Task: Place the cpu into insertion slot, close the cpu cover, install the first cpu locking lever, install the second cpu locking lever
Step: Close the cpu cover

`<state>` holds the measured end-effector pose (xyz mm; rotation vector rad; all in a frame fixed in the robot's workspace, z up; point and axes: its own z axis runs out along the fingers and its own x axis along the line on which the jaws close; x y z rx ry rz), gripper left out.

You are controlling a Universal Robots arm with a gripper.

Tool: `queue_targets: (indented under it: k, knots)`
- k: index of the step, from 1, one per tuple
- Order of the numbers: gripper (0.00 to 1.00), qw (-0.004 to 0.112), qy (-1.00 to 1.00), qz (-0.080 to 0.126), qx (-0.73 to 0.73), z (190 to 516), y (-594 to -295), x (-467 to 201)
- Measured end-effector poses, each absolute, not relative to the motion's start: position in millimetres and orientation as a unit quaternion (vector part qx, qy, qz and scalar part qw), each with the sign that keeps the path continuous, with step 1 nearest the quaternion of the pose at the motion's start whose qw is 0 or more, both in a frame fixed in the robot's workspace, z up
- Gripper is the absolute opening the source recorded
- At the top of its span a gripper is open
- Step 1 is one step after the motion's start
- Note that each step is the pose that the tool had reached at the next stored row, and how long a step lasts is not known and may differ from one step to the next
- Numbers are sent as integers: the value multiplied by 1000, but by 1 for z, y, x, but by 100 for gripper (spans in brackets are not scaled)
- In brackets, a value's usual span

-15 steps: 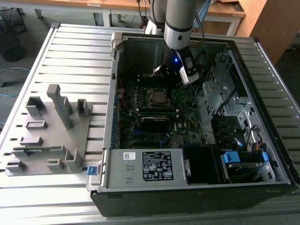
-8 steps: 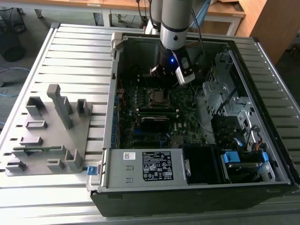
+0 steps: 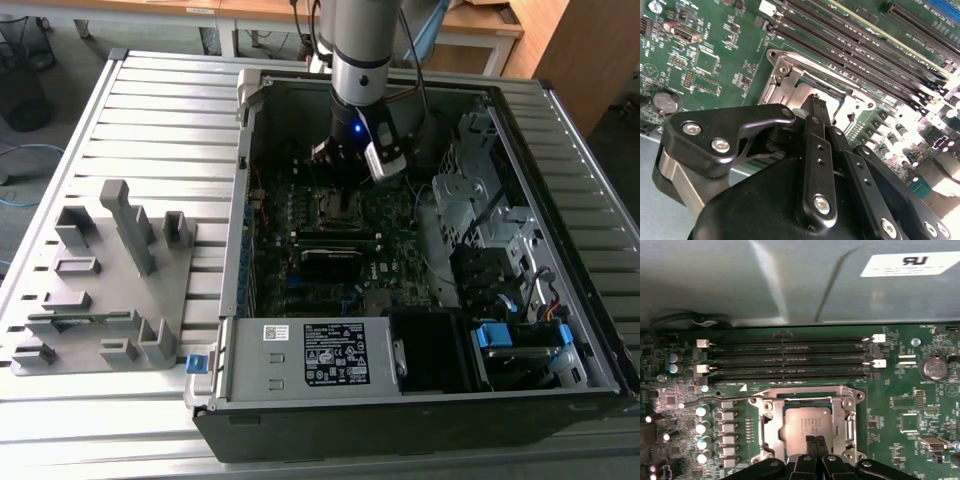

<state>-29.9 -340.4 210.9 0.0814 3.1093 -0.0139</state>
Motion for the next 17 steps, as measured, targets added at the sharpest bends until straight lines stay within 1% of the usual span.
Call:
queue_targets:
  k: [8,17]
  knots:
    - [10,16,1000,-4,26,210,-335,-35]
    - [10,16,1000,-6,27,207,-331,-55]
